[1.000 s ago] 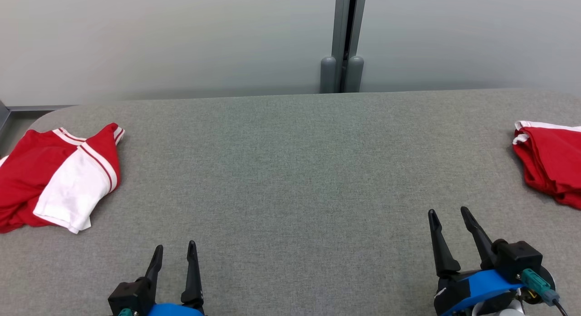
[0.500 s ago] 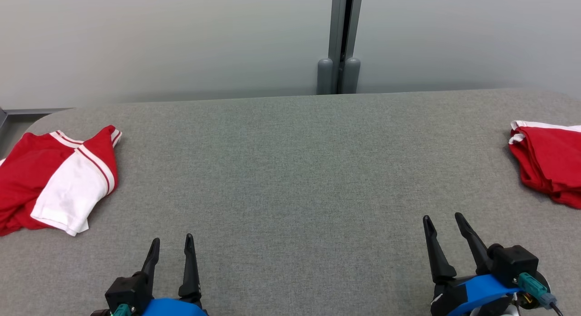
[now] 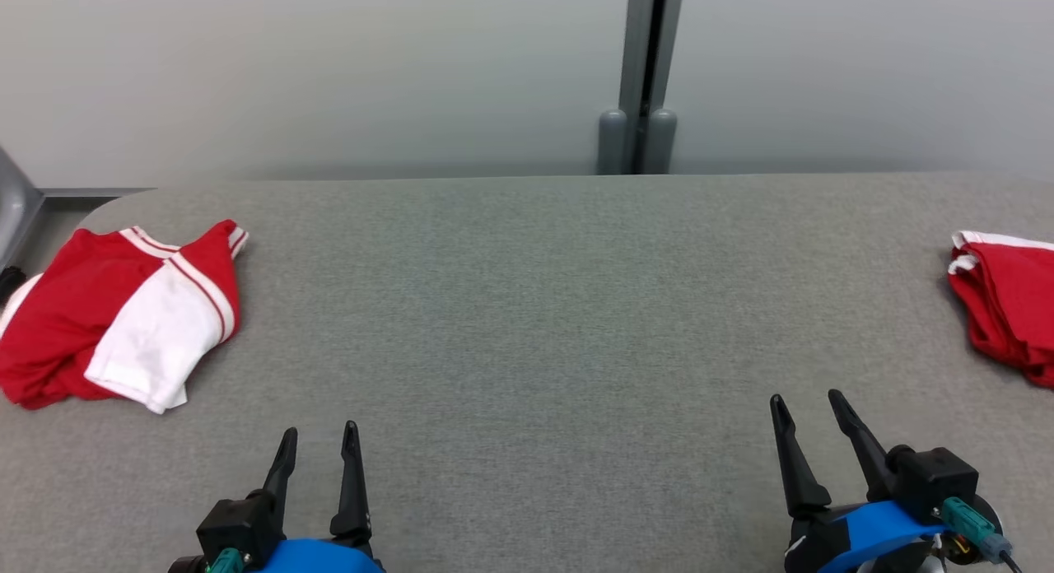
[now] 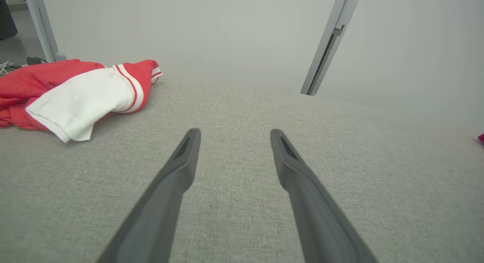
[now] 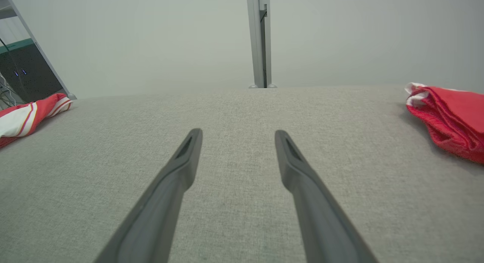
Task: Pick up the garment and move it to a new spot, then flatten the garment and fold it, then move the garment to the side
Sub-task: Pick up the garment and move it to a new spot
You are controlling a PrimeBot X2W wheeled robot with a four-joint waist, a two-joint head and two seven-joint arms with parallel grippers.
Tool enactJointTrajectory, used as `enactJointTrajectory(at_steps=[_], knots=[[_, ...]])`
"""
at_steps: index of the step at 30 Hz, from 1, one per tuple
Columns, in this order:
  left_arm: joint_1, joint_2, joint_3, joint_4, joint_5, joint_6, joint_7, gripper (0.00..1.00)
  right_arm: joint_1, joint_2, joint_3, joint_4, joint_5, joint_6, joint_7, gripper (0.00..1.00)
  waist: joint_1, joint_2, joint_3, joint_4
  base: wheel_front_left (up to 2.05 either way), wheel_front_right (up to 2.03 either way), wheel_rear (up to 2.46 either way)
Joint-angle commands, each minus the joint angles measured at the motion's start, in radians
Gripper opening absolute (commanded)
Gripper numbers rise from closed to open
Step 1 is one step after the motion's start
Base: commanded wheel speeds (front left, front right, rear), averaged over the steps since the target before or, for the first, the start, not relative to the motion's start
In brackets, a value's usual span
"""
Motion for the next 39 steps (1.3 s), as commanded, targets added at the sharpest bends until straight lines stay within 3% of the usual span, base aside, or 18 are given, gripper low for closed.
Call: enactJointTrajectory(at_steps=[1, 15, 21, 27, 34, 39], knots=[[-0.017, -0.001, -0.002, 0.002, 0.005, -0.004, -0.005, 1.00, 0.009, 0.000, -0.003, -0.006, -0.009, 0.000, 0.001, 1.00, 0.0000, 0.0000, 0.001, 0.017, 0.00, 0.00, 0.00], [0.019, 0.015, 0.022, -0.015, 0.000, 0.004, -0.005, 1.00, 0.028, 0.000, 0.020, 0.002, 0.004, 0.000, 0.011, 1.00, 0.0000, 0.0000, -0.043, 0.308, 0.00, 0.00, 0.00], [0.038, 0.030, 0.027, -0.025, -0.004, 0.006, -0.004, 1.00, 0.027, 0.000, 0.046, 0.026, 0.013, 0.000, 0.011, 1.00, 0.0000, 0.0000, -0.057, 0.380, 0.00, 0.00, 0.00], [0.051, 0.033, 0.032, -0.036, -0.012, 0.014, -0.004, 1.00, 0.008, -0.001, 0.066, 0.036, 0.018, 0.000, 0.011, 1.00, 0.0000, 0.0000, -0.061, 0.396, 0.00, 0.00, 0.00], [0.048, 0.025, 0.053, -0.062, -0.029, 0.018, -0.004, 1.00, -0.020, -0.001, 0.081, 0.010, -0.003, 0.000, 0.007, 1.00, 0.0000, 0.0000, -0.026, 0.362, 0.00, 0.00, 0.00], [-0.040, 0.086, 0.108, -0.117, -0.016, 0.030, -0.004, 1.00, -0.044, -0.001, 0.061, -0.043, -0.047, 0.000, 0.029, 1.00, 0.0000, 0.0000, 0.045, 0.314, 0.00, 0.00, 0.00]])
